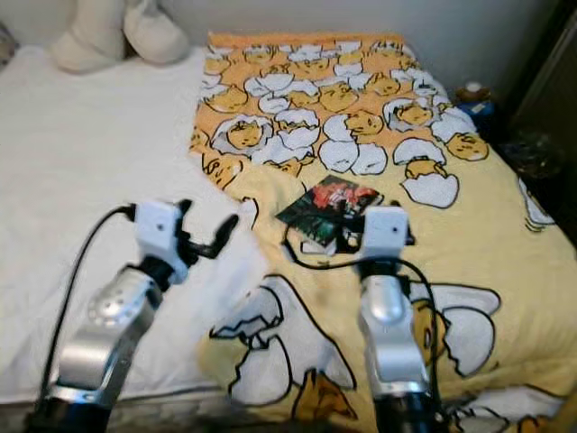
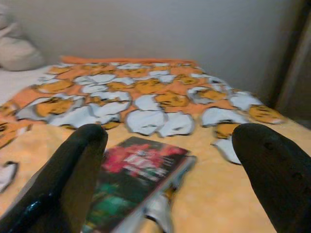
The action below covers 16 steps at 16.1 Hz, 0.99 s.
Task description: Clean up the room
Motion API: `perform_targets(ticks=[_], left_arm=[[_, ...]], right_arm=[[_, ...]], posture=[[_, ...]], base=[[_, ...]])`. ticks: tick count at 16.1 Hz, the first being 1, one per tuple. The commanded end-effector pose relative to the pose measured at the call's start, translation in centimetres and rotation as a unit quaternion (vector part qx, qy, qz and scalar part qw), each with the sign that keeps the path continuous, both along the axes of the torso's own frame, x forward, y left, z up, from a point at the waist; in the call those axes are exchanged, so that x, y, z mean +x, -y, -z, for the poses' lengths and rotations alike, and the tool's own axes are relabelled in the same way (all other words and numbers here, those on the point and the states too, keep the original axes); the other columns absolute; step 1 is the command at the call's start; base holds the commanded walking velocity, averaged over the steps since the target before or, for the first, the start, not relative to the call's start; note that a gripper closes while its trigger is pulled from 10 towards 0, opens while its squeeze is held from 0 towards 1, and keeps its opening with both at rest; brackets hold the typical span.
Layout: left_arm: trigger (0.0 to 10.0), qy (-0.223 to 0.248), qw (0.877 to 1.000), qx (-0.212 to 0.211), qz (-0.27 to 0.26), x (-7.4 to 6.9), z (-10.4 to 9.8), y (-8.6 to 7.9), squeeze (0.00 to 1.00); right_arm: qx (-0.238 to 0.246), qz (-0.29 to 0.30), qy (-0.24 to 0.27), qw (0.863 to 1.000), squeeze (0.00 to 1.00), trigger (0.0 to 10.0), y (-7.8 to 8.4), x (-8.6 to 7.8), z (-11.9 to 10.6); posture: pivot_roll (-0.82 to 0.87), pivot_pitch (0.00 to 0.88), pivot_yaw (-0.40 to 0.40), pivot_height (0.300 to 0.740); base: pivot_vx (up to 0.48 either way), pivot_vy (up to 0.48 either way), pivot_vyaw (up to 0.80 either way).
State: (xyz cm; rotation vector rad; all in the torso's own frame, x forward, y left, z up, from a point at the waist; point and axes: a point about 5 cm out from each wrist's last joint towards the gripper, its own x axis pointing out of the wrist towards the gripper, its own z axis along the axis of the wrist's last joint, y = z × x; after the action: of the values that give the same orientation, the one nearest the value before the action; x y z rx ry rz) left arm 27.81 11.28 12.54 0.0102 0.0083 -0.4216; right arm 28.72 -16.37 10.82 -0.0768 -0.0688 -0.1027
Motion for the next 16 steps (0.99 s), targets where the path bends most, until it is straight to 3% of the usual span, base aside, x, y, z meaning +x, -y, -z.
perform_targets(ticks=[1,16], left_arm=[[10.0,0.008,1.000,-0.001,0.008,0.03,-0.55,0.37,0.00],[10.0,0.001,1.000,0.007,0.011,-0.37,-0.23,0.21,0.00]], right_arm=[[0.003,0.007,0.000,1.000,0.00,10.0,0.31,0.05,-0.06],[0.005,0.007,-0.015,1.000,0.00,10.0,0.22,0.26,0.69]], posture=[[-0.03,0.000,0.032,0.719],[-0.02,0.000,0.034,0.719]], base=[[0.000,0.000,0.00],[0.000,0.000,0.00]])
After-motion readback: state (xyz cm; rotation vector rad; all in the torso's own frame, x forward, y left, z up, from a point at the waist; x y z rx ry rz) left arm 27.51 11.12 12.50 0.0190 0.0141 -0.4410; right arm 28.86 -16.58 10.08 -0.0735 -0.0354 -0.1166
